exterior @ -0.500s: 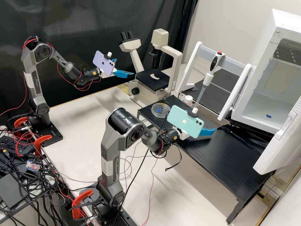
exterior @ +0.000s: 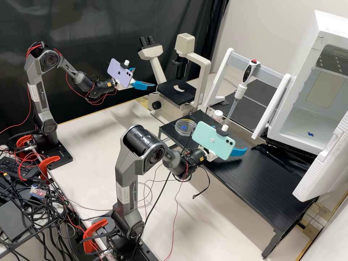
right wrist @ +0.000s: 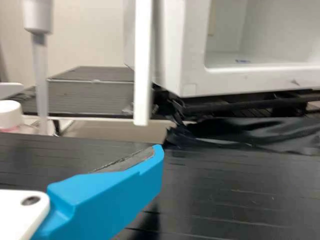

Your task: Move the petri dish to the incubator

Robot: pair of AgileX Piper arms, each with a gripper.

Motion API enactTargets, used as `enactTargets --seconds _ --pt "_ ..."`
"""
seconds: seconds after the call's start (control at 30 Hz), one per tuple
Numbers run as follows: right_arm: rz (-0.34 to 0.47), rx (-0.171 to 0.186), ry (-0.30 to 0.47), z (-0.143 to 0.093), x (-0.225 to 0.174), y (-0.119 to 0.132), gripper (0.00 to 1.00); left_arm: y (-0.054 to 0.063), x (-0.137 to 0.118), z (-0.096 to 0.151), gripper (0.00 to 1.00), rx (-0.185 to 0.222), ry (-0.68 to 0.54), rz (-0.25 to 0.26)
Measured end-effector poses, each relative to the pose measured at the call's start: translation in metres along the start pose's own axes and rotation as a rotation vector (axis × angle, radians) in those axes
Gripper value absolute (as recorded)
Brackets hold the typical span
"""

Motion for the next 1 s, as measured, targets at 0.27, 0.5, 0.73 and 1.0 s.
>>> enactTargets --seconds 0.27,0.5,0.73,1.0 --pt "0.034 -0.009 0.175 -0.028 -0.029 0.000 1.00 0.000 0.000 0.000 1.00 0.000 0.000 0.000" --pt "-0.061 -0.054 0.309 -0.047 -0.047 -0.026 1.00 0.000 0.000 0.000 1.00 0.000 0.000 0.000" --pt "-0.189 -0.088 0.349 -0.048 -0.051 -0.052 1.00 0.000 0.000 0.000 1.00 0.000 0.000 0.000" --pt "-0.312 -0.078 0.319 -0.036 -0.045 -0.076 1.00 0.000 0.000 0.000 1.00 0.000 0.000 0.000"
